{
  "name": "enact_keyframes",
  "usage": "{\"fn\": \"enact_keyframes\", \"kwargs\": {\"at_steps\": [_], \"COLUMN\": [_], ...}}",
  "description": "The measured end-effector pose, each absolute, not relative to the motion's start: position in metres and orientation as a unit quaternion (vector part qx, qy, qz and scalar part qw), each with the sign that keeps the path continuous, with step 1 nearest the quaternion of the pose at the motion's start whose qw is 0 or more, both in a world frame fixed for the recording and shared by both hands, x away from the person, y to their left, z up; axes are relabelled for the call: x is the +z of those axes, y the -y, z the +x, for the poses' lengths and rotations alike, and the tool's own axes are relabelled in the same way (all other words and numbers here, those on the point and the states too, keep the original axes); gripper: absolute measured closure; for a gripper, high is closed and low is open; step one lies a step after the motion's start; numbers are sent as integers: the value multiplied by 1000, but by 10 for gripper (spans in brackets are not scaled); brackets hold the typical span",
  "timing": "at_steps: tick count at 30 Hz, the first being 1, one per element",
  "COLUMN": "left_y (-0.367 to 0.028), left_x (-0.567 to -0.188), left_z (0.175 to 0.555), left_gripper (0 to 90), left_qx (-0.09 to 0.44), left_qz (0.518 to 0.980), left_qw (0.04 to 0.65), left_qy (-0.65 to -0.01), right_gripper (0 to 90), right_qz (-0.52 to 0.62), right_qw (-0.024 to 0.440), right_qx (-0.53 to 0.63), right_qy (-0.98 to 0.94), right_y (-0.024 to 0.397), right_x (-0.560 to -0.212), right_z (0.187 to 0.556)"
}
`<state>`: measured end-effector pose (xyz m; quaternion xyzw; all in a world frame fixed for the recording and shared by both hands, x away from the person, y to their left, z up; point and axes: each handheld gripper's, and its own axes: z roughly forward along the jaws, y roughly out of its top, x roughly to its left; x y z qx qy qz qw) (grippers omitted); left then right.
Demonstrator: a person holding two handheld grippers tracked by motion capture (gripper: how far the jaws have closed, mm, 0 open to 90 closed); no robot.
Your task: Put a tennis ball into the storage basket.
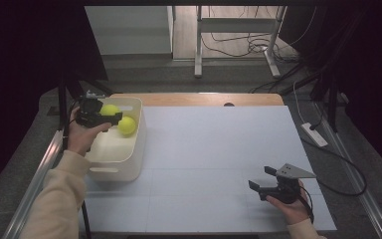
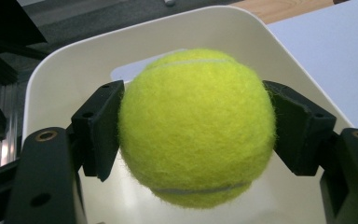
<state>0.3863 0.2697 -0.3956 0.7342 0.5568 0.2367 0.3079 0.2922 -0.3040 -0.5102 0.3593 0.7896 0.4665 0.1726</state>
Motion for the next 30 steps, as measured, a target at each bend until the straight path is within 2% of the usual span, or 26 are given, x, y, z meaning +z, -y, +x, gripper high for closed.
{"fn": "enact_keyframes", "kwargs": {"at_steps": [11,14,20,30], "left_y": [-270,-271,-273,-272], "left_x": [-402,-402,-392,-387], "left_z": [388,387,379,365], "left_gripper": [261,225,159,160], "left_qx": [219,222,217,202], "left_qz": [741,736,723,717], "left_qw": [298,304,341,387], "left_qy": [-561,-563,-560,-543], "right_gripper": [143,143,143,143], "right_qz": [358,359,358,359], "right_qw": [172,172,174,174], "right_qx": [466,466,466,466], "right_qy": [-790,-790,-790,-790], "right_y": [304,304,304,303], "right_x": [-510,-510,-510,-510], "right_z": [292,292,292,292]}}
